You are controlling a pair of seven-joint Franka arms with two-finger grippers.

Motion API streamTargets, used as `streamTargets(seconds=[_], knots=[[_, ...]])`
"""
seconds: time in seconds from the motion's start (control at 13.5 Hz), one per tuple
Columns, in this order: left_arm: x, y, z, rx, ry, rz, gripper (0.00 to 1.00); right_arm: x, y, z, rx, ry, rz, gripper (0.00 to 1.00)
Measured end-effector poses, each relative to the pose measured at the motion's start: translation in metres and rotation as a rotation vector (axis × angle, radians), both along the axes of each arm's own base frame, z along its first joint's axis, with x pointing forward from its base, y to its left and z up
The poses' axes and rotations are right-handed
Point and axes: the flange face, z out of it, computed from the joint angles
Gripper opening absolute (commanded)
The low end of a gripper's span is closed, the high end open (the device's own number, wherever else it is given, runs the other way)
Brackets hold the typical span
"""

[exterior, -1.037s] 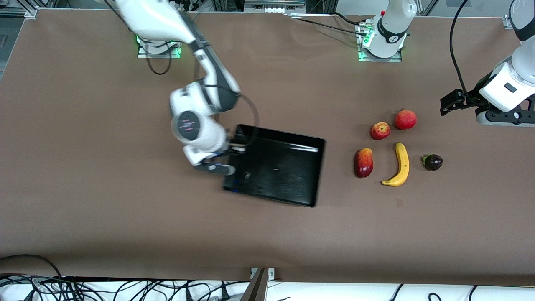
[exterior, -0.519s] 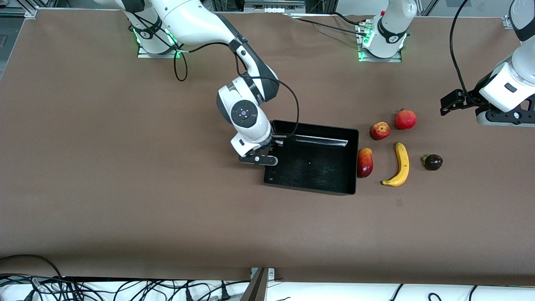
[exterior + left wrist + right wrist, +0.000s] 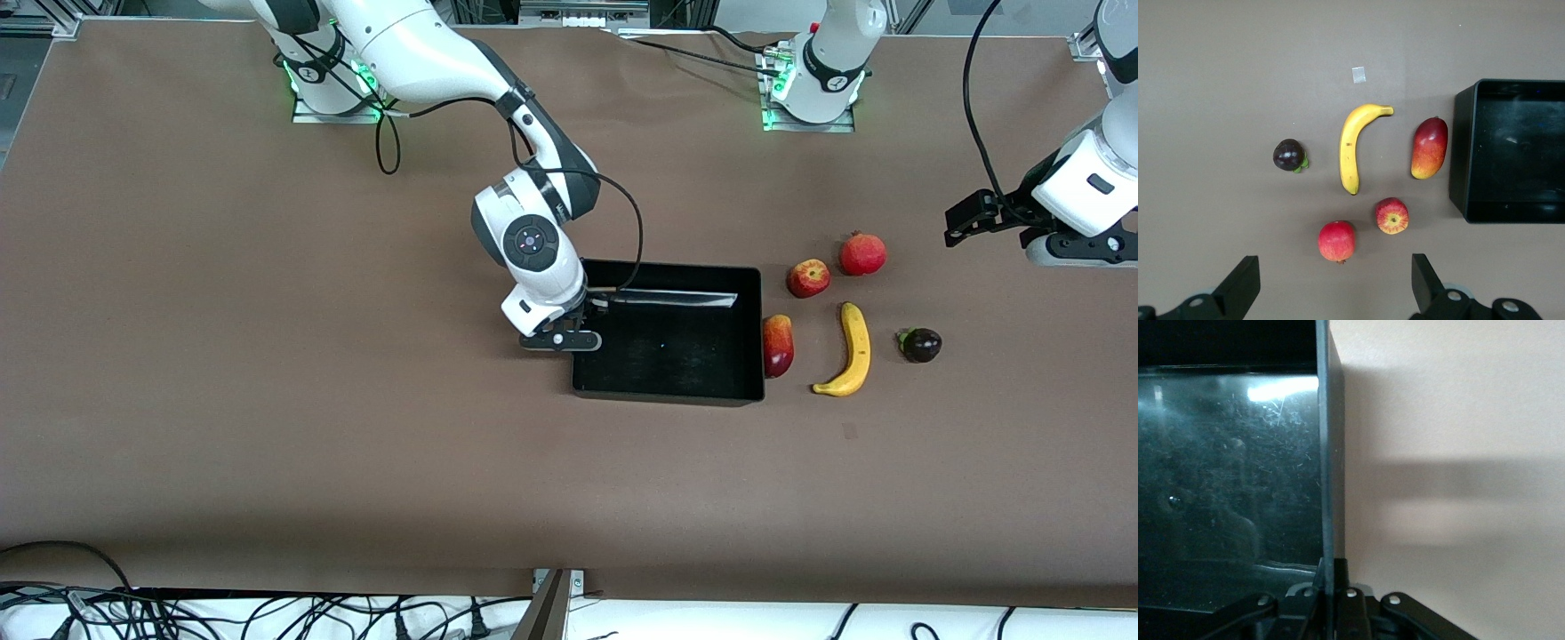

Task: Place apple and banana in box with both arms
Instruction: 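Push the black box with the right gripper toward the fruit, then withdraw the right gripper while the left gripper reaches the red apple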

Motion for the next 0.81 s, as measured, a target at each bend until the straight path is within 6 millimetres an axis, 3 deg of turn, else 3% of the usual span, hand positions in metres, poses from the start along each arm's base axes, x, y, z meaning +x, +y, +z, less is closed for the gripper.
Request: streamTargets(seconds=[0.07,0.22,0.37,0.52,0.67,0.81], knots=[[0.0,0.0,0.0,0.0,0.0,0.0,1.0,-0.003,0.003,0.0,0.001,-0.002,0.006,0.38],[0.0,0.0,0.0,0.0,0.0,0.0,1.0,-0.006,0.007,0.0,0.003,-0.004,0.014,1.0],[0.0,0.0,0.0,0.0,0.0,0.0,1.0,-0.005,0.008,0.001,0.007,-0.013,0.016,1.0],[0.0,0.0,0.0,0.0,0.0,0.0,1.0,0.006,0.005,0.016,0.018,-0.044,0.006,1.0],[0.0,0.0,0.0,0.0,0.0,0.0,1.0,0.028,-0.015,0.06,0.012,-0.084,-0.022,1.0],[0.0,0.0,-0.001,0.0,0.001,0.0,1.0,0.053,-0.058,0.126,-0.027,-0.096,-0.052,1.0]])
